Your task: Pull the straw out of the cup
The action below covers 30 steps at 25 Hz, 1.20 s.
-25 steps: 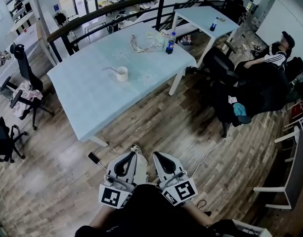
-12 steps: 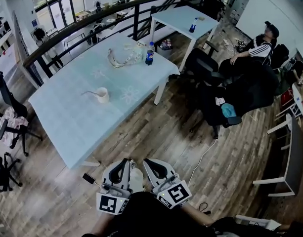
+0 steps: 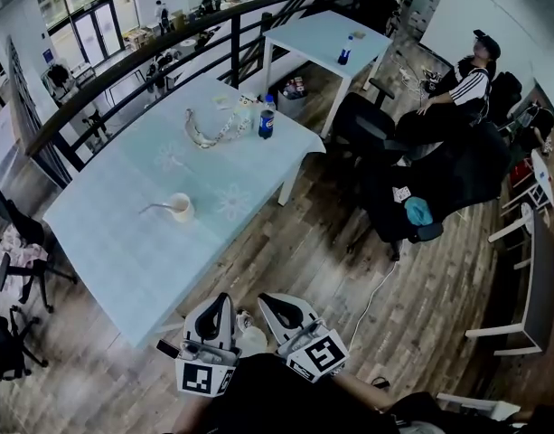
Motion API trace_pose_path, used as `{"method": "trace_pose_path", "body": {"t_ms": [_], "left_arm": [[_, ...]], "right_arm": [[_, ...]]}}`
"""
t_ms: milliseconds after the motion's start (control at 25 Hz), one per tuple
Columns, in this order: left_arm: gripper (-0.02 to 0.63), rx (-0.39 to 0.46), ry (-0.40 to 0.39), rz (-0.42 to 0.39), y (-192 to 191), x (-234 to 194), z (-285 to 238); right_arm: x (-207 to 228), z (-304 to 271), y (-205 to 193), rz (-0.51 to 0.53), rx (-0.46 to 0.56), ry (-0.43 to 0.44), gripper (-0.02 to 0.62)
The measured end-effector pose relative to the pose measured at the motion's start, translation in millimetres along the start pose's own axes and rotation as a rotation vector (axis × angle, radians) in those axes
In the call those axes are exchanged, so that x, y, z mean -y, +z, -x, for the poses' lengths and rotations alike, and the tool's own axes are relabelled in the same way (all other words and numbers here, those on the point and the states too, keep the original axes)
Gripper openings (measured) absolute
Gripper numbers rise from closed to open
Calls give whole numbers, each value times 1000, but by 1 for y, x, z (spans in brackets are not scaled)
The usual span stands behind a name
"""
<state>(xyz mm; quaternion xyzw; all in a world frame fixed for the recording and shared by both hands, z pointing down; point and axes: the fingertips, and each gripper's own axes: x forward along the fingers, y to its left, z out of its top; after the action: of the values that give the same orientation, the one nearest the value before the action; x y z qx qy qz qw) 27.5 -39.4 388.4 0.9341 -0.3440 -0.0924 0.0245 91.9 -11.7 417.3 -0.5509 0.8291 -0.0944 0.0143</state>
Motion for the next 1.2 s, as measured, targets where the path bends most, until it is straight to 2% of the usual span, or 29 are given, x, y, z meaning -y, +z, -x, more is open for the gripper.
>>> {"method": "trace_pose_path", "body": {"t_ms": [200,360,680,920,1200], "left_arm": [[12,-2,12,13,-9,-28,-32],[12,10,5,-11,-11,-46,-55],[12,-8,43,-10,-19,-64,-88],[12,-14,111,-16,-26,-76,-119],[12,3,228,-11,-34,-94,-169]], "right_arm": [[24,-39,8,15,7,14,9],[41,-64,16,22,32,15,9],[65,-95,20,17,21,55,9],[93,-120,22,10,5,127,9],[136,-157,31,19,-37,247,9]]}}
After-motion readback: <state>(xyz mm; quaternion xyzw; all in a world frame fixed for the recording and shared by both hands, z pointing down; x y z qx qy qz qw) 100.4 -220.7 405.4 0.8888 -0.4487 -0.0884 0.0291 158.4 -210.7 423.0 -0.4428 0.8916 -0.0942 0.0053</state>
